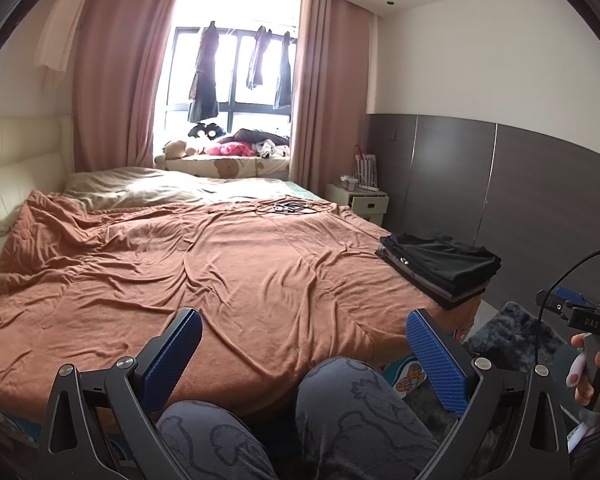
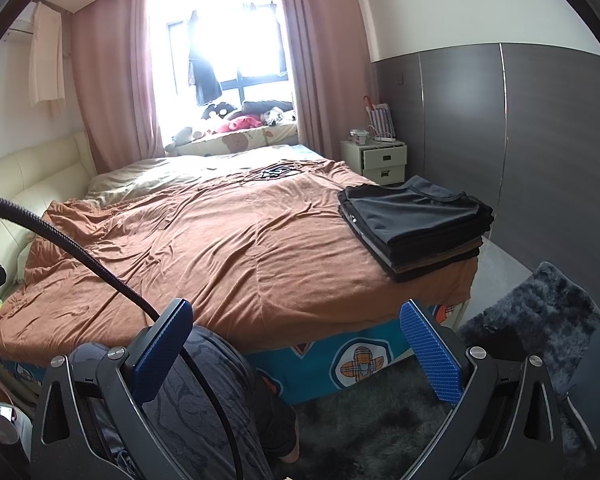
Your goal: Fold small clothes
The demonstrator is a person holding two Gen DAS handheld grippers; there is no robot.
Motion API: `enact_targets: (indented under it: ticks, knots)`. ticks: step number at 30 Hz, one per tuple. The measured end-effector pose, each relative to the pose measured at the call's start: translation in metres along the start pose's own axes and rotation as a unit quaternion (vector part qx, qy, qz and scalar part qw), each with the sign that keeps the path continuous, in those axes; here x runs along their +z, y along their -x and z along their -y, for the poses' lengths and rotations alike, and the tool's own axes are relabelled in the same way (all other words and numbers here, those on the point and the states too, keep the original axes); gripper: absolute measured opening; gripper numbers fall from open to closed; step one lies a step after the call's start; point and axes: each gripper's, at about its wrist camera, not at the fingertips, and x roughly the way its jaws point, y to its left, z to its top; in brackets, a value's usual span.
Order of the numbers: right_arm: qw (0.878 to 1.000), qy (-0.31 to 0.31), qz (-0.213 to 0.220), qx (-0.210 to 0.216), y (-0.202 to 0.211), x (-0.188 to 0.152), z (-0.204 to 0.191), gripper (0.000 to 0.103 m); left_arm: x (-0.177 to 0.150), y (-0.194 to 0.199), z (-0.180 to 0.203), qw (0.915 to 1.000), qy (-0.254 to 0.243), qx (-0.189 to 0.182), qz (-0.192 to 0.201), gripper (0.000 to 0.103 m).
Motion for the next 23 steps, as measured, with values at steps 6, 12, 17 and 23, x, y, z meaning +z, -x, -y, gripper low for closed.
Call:
enact_targets:
  ticks: [6, 12, 17, 23]
  knots:
    - [1.000, 0.001, 0.002, 0.000, 0.004, -0.001, 0.002, 0.103, -0.001, 0.004, -0.001, 1.0000, -0.001, 0.001, 0.001, 0.103]
    - [1.000, -0.001, 0.002, 0.001, 0.005, -0.003, 0.006, 0.103, -0.002, 0.010, -0.001, 1.0000, -0.002, -0.001, 0.003, 0.103]
    - [1.000, -0.001, 0.005, 0.001, 0.010, -0.005, 0.009, 0.103, -0.003, 0.013, 0.003, 0.9999, -0.010, -0.003, 0.006, 0.103]
    - [1.000, -0.008, 0.010, 0.000, 0.014, -0.004, 0.013, 0.103, -0.001, 0.016, 0.003, 0.9999, -0.012, -0.005, 0.010, 0.103]
